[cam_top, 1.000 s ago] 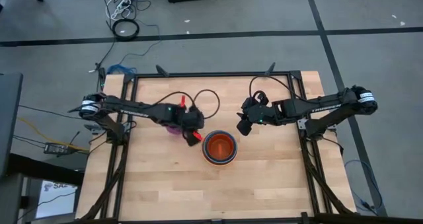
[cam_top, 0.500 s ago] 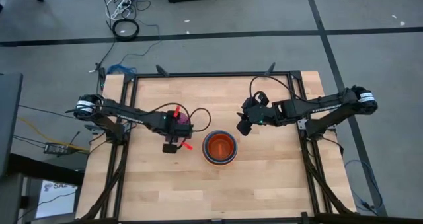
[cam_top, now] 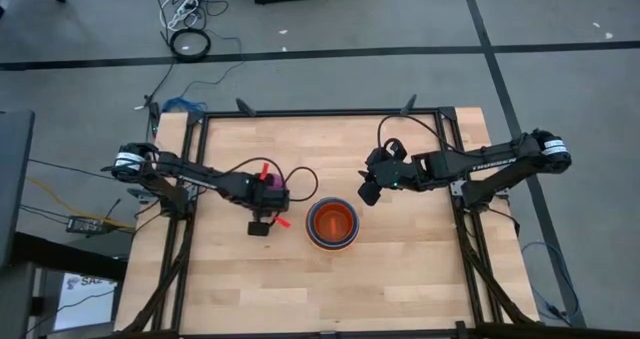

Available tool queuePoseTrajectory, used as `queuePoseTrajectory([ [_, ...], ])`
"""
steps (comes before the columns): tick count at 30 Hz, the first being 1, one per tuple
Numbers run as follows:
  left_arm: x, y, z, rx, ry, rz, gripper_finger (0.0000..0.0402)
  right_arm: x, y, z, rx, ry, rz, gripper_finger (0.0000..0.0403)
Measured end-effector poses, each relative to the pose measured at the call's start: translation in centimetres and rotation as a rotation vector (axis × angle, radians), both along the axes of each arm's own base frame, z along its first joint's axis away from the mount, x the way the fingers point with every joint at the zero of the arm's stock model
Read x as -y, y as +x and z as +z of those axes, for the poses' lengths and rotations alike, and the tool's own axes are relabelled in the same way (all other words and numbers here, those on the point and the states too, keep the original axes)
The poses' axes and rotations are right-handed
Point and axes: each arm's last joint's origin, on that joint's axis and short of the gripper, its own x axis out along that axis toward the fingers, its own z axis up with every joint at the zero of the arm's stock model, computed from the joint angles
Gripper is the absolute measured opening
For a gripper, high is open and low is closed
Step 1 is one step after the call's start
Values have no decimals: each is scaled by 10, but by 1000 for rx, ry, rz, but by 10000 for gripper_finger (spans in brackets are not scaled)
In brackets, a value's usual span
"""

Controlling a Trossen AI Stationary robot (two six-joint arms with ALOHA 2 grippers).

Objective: Nest bowls inside each other
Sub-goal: Stack the purple bowl on top of the orange bowl

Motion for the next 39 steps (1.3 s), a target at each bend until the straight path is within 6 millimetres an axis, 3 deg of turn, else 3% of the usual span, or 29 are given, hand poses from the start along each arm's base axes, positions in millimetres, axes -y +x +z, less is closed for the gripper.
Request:
queuePoseTrajectory([
  [10,16,59,95,339,8,-182,4,5,-2,2,16,-111,-133,146],
  [14,20,77,111,392,-39,-212,3,8,-3,1,-4,-120,-140,146],
  [24,38,112,86,346,-193,-240,5,10,-10,-3,-74,-184,-194,146],
  [31,45,125,83,418,-268,-199,58,11,-11,-3,-75,-200,-206,146],
  [39,45,126,80,410,-301,-141,107,11,-11,-3,-76,-199,-205,146],
])
